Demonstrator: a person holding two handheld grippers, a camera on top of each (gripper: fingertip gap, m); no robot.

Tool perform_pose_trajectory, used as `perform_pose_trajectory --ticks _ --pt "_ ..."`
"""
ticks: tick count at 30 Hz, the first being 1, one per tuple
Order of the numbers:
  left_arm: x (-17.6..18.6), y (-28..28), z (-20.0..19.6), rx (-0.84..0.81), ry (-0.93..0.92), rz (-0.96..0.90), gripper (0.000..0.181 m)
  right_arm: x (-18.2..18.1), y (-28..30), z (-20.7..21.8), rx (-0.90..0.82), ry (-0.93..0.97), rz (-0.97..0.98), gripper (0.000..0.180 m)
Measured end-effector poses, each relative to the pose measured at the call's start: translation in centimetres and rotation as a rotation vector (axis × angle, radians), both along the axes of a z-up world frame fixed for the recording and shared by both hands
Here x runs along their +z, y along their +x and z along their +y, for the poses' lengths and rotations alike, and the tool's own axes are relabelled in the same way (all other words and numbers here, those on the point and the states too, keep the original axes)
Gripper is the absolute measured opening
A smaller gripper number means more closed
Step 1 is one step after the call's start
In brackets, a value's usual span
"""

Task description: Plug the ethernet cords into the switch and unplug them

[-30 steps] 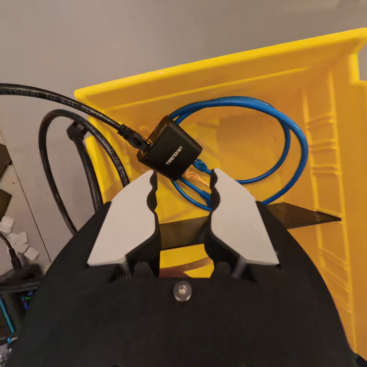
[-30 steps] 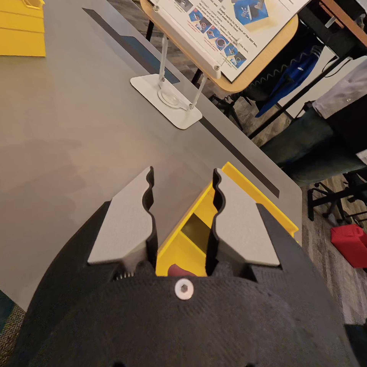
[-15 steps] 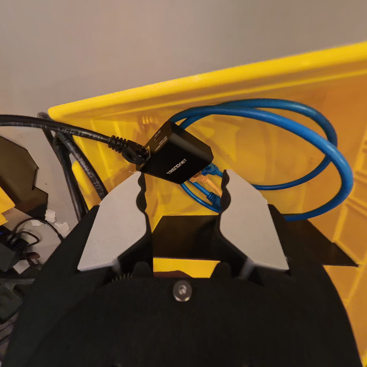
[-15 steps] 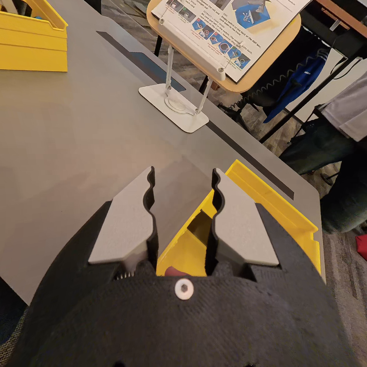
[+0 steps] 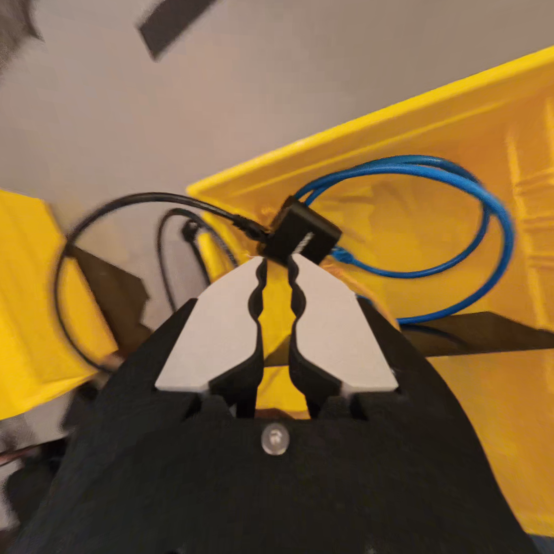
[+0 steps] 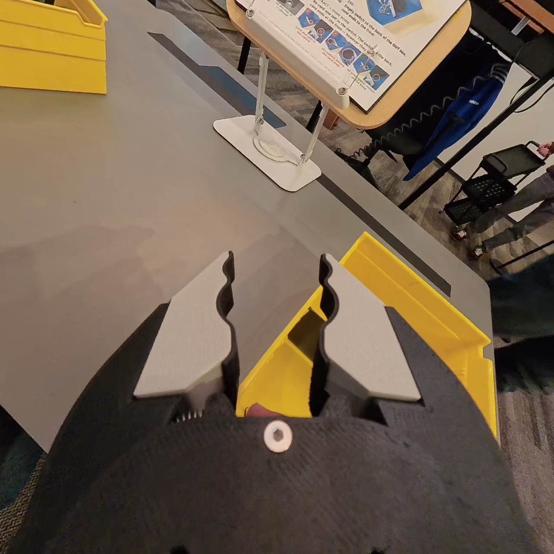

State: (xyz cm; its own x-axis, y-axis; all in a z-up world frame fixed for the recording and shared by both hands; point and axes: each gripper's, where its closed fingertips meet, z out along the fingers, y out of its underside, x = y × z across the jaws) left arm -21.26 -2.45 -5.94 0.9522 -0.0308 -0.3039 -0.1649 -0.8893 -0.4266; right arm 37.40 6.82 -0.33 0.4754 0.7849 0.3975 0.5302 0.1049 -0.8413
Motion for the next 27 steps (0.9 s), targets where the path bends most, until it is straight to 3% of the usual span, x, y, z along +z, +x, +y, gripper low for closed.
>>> perform_pose_trajectory --ticks 4,6,11,17,18,20,27 --pt "3.1 -1.8 1.1 -0.227 -0.004 0.306 0.044 -0.1 -0.3 0.1 0.007 -0.011 -0.005 0.056" --pt "3.1 -3.2 1.4 -0.305 -0.116 0.440 0.058 -0.2 -0.8 0.0 0.013 -0.014 -0.009 0.056" --pt "0.7 -4.3 3.0 -0.431 -0.290 0.358 0.084 -0.7 -2.3 -0.7 0.047 -0.028 -0.024 0.056" --pt "-2.6 -6.4 2.8 -0.395 -0.474 0.179 0.083 -1.6 -3.3 -1.0 0.074 -0.042 -0.064 0.057" --pt "-2.6 -6.4 2.8 -0.391 -0.491 0.163 0.078 -1.7 -3.3 -0.9 0.075 -0.042 -0.068 0.057" --pt "-1.8 -6.9 2.9 -0.382 -0.509 0.190 0.042 -1.9 -3.4 -0.8 0.074 -0.045 -0.075 0.057" --pt "-0.4 -7.5 0.7 -0.390 -0.587 0.313 0.020 -2.5 -3.8 -0.3 0.078 -0.055 -0.066 0.056"
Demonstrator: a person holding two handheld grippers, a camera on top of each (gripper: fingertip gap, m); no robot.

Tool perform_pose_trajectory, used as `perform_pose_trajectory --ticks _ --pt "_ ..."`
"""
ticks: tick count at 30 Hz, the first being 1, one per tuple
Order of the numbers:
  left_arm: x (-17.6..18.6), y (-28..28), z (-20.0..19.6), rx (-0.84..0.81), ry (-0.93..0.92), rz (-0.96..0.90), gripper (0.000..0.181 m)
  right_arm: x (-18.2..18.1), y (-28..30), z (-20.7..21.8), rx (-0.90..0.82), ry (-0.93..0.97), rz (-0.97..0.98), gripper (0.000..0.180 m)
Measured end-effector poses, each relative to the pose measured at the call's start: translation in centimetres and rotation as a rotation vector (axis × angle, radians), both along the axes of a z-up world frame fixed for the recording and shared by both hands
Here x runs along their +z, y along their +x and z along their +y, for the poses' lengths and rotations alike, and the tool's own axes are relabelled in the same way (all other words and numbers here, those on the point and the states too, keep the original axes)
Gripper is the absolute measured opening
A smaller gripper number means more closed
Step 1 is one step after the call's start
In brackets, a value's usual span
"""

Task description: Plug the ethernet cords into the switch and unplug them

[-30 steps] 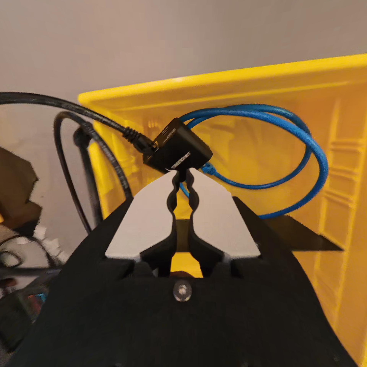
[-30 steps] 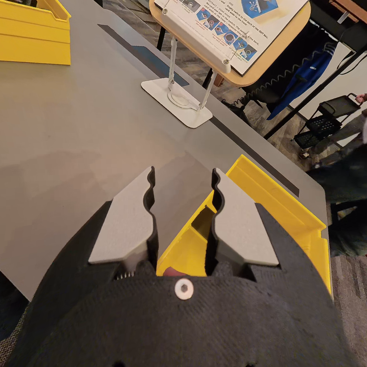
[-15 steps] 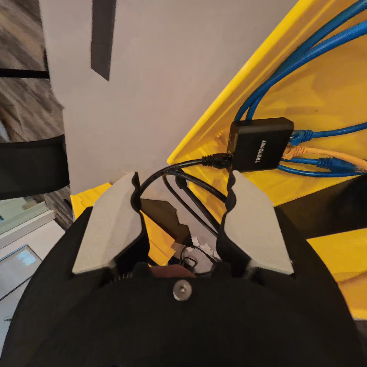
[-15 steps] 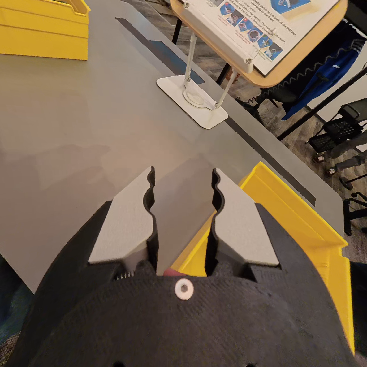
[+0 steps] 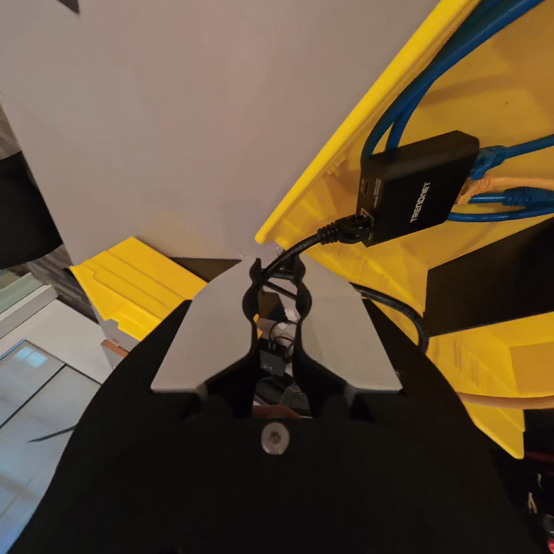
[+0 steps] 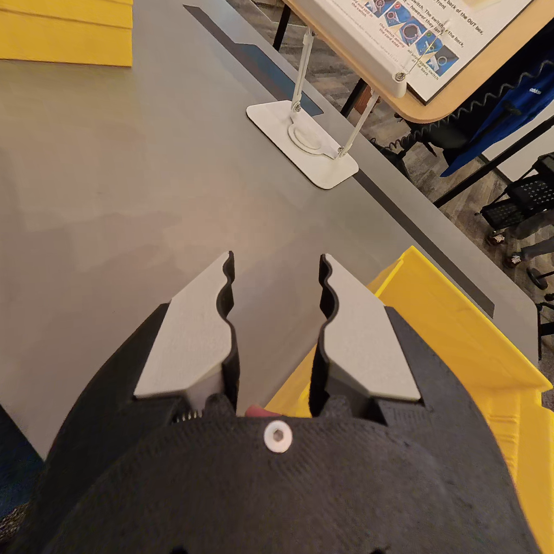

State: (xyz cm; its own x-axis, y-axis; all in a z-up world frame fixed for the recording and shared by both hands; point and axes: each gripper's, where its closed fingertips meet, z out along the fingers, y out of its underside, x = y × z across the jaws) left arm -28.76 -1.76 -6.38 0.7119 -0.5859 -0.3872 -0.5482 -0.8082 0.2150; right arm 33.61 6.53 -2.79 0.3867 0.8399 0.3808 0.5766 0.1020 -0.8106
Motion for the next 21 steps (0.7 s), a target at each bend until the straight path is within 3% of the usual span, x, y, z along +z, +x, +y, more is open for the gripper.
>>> perform_pose_trajectory --ticks 7,14,19,21 --pt "3.5 0.0 -2.0 0.022 0.113 0.010 0.015 0.3 -0.2 -0.3 0.012 0.023 -0.006 0.056" --pt "5.4 2.5 -2.8 -0.063 0.204 -0.022 0.012 0.6 -0.9 -0.9 0.032 0.039 -0.012 0.055" --pt "4.0 3.7 -4.9 -0.104 0.114 0.006 0.014 0.9 -1.3 -1.2 0.040 0.049 -0.004 0.055" --pt "2.7 4.8 -5.0 -0.106 0.123 -0.075 0.020 0.8 -1.4 -1.3 0.041 0.051 -0.005 0.055"
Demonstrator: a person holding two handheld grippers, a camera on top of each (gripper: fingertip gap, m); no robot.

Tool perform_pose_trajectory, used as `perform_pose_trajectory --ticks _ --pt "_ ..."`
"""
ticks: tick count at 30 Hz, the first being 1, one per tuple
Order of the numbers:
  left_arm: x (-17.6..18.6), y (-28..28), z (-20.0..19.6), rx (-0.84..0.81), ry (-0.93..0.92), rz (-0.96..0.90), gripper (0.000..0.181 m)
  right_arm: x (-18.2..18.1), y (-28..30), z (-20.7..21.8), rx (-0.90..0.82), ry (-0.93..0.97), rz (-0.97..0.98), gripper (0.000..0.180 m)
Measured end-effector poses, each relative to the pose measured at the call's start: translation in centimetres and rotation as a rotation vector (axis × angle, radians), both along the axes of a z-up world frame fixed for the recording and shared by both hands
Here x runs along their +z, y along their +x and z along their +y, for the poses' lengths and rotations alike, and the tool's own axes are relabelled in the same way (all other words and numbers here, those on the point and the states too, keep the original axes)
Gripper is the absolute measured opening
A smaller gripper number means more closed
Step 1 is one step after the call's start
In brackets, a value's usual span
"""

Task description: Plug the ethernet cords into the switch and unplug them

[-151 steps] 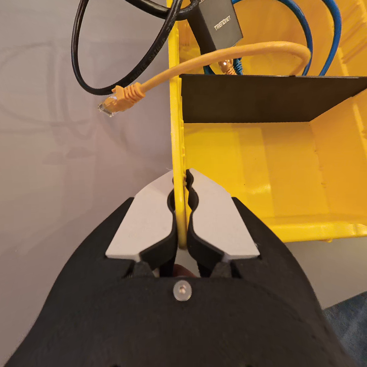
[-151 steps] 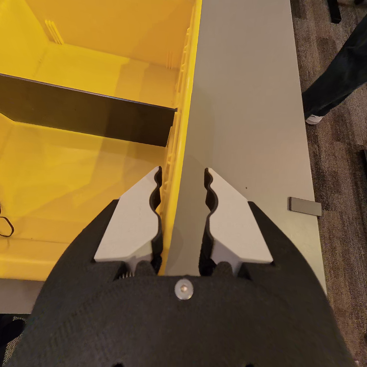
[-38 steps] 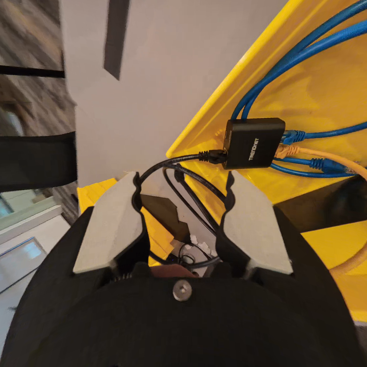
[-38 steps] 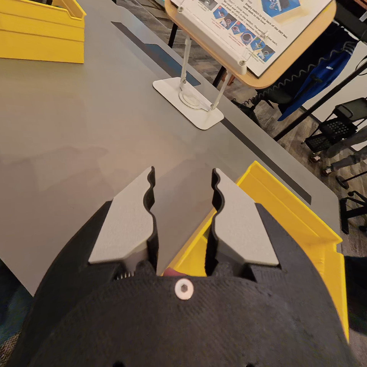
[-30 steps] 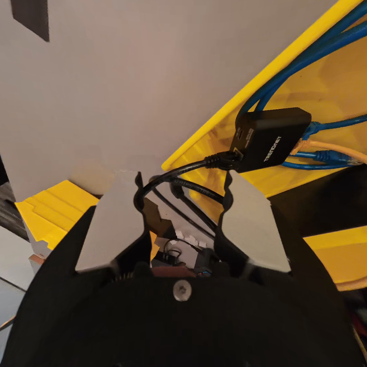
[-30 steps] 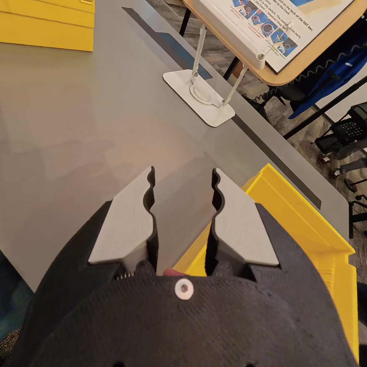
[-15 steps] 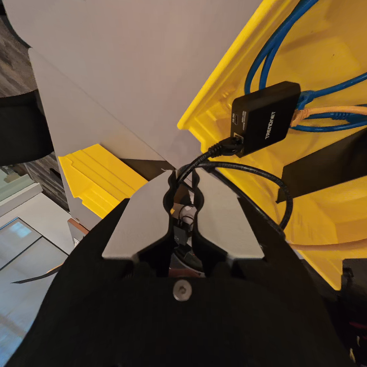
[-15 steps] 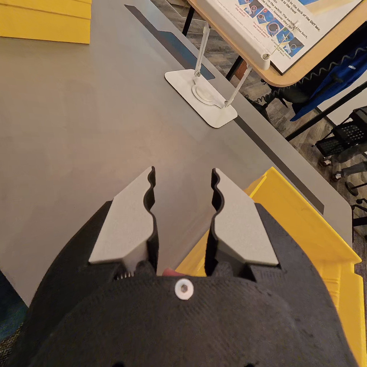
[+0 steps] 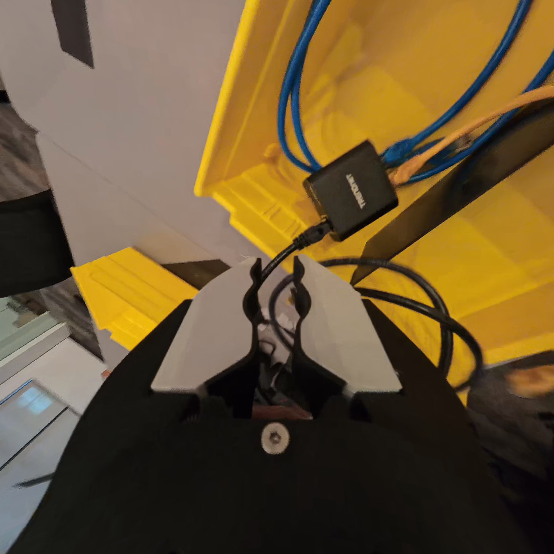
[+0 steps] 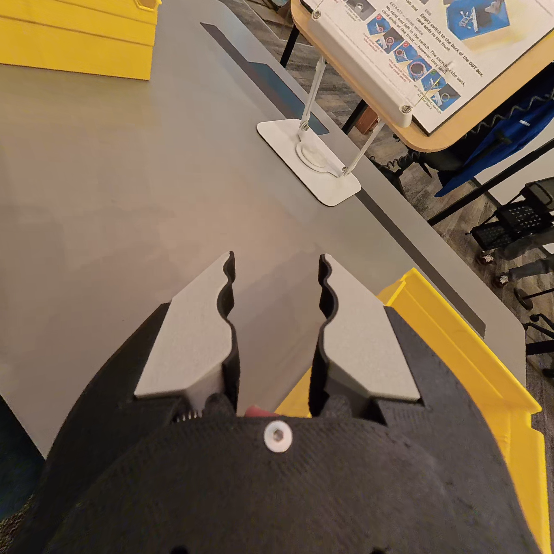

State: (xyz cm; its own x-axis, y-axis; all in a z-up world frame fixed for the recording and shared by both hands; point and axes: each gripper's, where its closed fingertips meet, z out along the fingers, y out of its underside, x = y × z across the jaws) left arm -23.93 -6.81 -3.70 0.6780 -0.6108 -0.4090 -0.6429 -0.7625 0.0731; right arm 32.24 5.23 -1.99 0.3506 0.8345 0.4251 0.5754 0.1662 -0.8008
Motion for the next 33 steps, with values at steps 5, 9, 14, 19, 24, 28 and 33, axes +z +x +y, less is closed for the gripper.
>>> perform_pose_trajectory --ticks 5,9,14,19,24,28,33 --pt "-3.3 2.2 0.4 -0.103 -0.023 -0.020 0.044 0.0 0.0 -0.1 0.006 0.001 -0.002 0.055" --pt "-5.5 3.5 0.1 -0.149 -0.148 -0.008 0.051 0.0 0.0 -0.1 0.008 -0.002 0.001 0.055" --pt "-7.5 3.0 -1.0 0.039 -0.360 -0.101 0.072 0.0 -0.1 -0.1 0.007 0.000 0.007 0.055" --pt "-9.0 2.4 -1.7 0.081 -0.501 -0.115 0.076 0.1 0.1 -0.1 0.008 0.006 0.016 0.055" --pt "-8.5 2.5 -1.8 0.112 -0.495 -0.149 0.063 0.2 0.1 -0.2 0.014 0.008 0.029 0.054" --pt "-7.2 2.1 -1.7 0.118 -0.410 -0.178 0.049 0.2 0.0 -0.1 0.020 0.007 0.032 0.054" --pt "-4.8 1.9 -1.1 0.093 -0.286 -0.181 0.040 0.3 -0.1 -0.2 0.021 0.012 0.030 0.054"
